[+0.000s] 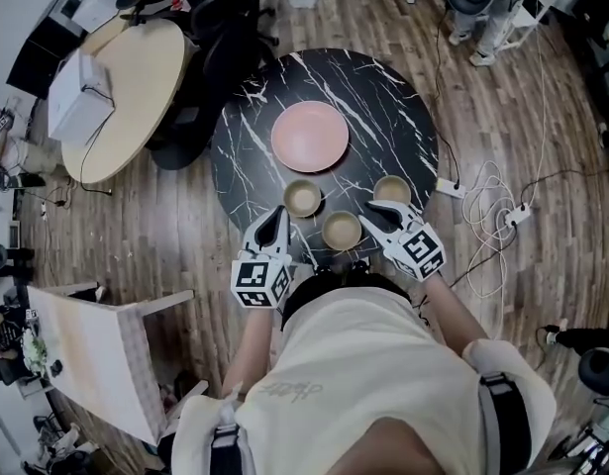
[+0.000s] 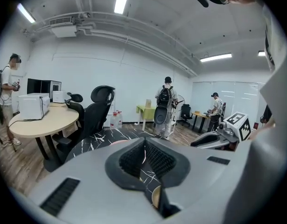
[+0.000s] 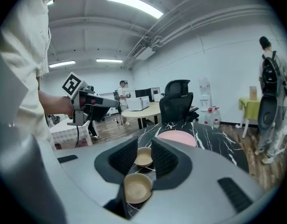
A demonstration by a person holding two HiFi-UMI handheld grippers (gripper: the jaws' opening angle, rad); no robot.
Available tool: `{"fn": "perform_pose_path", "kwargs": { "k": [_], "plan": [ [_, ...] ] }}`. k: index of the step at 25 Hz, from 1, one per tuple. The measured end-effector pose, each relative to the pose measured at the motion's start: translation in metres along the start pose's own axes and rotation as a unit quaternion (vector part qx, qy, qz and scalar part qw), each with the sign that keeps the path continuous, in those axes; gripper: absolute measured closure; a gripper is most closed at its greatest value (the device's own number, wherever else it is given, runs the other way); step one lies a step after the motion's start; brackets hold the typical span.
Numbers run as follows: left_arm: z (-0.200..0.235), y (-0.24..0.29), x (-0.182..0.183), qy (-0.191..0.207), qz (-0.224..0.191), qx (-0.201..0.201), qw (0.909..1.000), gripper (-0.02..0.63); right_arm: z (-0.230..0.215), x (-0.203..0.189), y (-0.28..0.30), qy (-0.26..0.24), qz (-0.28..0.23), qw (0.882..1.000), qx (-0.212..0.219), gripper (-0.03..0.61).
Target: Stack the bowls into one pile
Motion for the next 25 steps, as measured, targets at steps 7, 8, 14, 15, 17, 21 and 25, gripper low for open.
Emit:
{"fn": "perform_pose_path", "kwargs": {
  "k": [7, 8, 14, 15, 17, 21, 25],
  "plan": [
    [0.017, -0.011, 0.003, -0.005, -0.006, 0.006, 1.0, 0.594, -0.004, 0.001, 0.029, -0.015, 0.023, 1.0, 0.012, 0.482],
    [0.02, -0.013, 0.0, -0.008, -0.004, 0.009, 0.9999, 0.594, -0.005, -0.001, 0.034, -0.018, 0.03, 0.999, 0.014, 0.485],
    [0.036, -0.021, -0.014, -0.024, 0.001, 0.029, 0.9993, 0.594, -0.011, -0.013, 0.06, -0.022, 0.061, 0.997, 0.03, 0.489],
    [0.038, -0.022, -0.017, -0.029, 0.003, 0.032, 0.9991, 0.594, -0.013, -0.016, 0.065, -0.021, 0.067, 0.997, 0.033, 0.489],
    [0.042, -0.022, -0.021, -0.036, 0.008, 0.035, 0.9987, 0.594, -0.017, -0.019, 0.076, -0.015, 0.077, 0.996, 0.038, 0.482],
    [0.051, -0.018, -0.032, -0.046, 0.019, 0.043, 0.9978, 0.594, -0.022, -0.024, 0.101, -0.014, 0.088, 0.995, 0.048, 0.482],
    [0.056, -0.019, -0.042, -0.064, 0.027, 0.056, 0.996, 0.594, -0.023, -0.033, 0.123, -0.022, 0.103, 0.993, 0.06, 0.485]
  ]
}}
Point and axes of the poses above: the fingertips, and each gripper's own axes: y forward along the fingers, z to its left, x out of its top, the point moved 6 cm from there along -y, backward along the fingers, and after that the axes turned 3 degrees about -y, right-handed, at the moved point
